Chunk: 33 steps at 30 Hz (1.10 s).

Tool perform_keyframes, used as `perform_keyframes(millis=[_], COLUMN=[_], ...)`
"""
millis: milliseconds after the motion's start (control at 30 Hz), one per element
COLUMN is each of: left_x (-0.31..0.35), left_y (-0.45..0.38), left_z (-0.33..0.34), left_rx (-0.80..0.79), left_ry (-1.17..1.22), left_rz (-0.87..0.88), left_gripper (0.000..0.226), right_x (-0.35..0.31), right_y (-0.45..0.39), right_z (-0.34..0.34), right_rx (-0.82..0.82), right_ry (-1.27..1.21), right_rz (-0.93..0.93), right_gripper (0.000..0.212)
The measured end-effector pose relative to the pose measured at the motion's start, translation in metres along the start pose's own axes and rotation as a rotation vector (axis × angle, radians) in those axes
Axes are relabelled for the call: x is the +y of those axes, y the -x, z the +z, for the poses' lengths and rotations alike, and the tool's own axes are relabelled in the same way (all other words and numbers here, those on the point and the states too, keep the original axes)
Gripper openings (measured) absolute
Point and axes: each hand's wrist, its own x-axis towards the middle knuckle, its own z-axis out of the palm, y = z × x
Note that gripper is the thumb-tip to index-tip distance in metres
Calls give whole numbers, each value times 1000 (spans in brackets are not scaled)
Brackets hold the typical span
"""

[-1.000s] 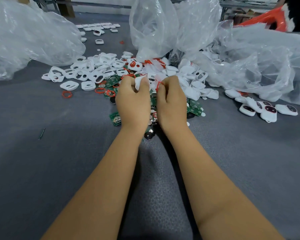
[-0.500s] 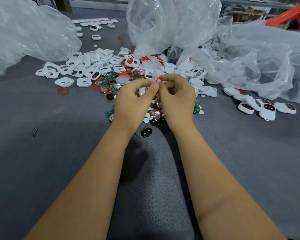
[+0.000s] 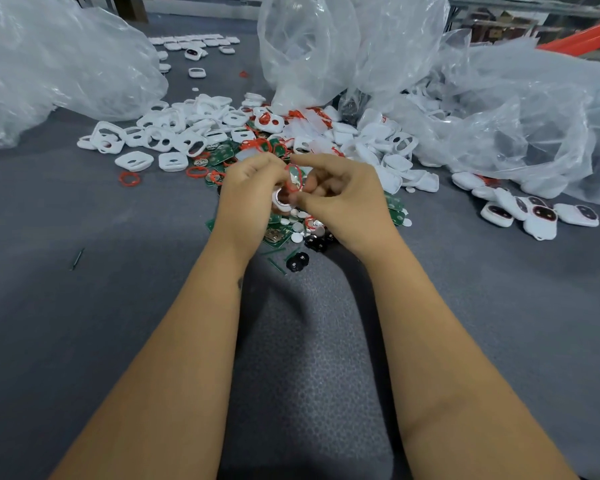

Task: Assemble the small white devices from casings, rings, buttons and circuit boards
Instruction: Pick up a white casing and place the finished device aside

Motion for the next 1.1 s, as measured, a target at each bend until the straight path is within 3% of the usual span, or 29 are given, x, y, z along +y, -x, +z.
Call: perform_keyframes(millis=[200,333,767,1100], left_x=[0,-5,-4,-8], left_y=[-1,-4,-5,-2], left_z=[-2,-1,1,1], left_rx=[-1,50,-14,-109], left_ry=[20,83,240,263], left_rz=[-29,-57,-99,-96], left_gripper=[16,26,18,24], right_x=[0,0,17,15], right_y=[1,1,-4,-2], right_z=[-2,-4,-3,-4], right_rx=[-40,104,239,172], right_ry=[6,30,449,451], right_rz=[-13,-41,-316,-341], right_gripper=[33,27,17,19])
